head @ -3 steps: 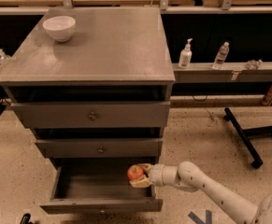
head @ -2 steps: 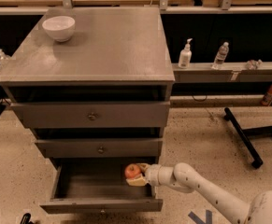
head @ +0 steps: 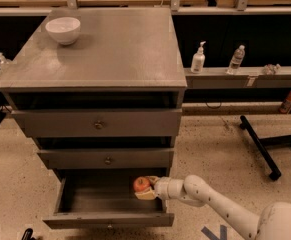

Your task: Place apple into bottom drawer

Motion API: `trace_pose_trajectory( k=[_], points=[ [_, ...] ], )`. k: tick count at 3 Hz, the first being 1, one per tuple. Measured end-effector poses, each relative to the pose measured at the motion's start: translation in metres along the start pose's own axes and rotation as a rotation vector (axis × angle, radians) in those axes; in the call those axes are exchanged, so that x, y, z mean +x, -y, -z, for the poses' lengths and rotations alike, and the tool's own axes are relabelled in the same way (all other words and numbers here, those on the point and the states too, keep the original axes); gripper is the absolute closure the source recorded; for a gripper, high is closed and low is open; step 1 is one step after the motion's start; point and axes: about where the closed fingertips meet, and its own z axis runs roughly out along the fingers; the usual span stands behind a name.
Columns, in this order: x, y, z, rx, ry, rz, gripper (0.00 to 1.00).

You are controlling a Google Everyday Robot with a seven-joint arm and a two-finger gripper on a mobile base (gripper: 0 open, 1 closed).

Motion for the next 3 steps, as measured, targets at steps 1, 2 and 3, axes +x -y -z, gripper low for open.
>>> trace_pose_trajectory(
  k=[1,2,3],
  points=[
    [0.032,0.006,-0.016,-0.02,-0.024,0.009,1.0],
    [0.064,0.016,-0.038,-0.016,-0.104,0.02,1.0],
    [0.073,0.023,-0.053,-0.022,-0.123,0.018,1.0]
  ],
)
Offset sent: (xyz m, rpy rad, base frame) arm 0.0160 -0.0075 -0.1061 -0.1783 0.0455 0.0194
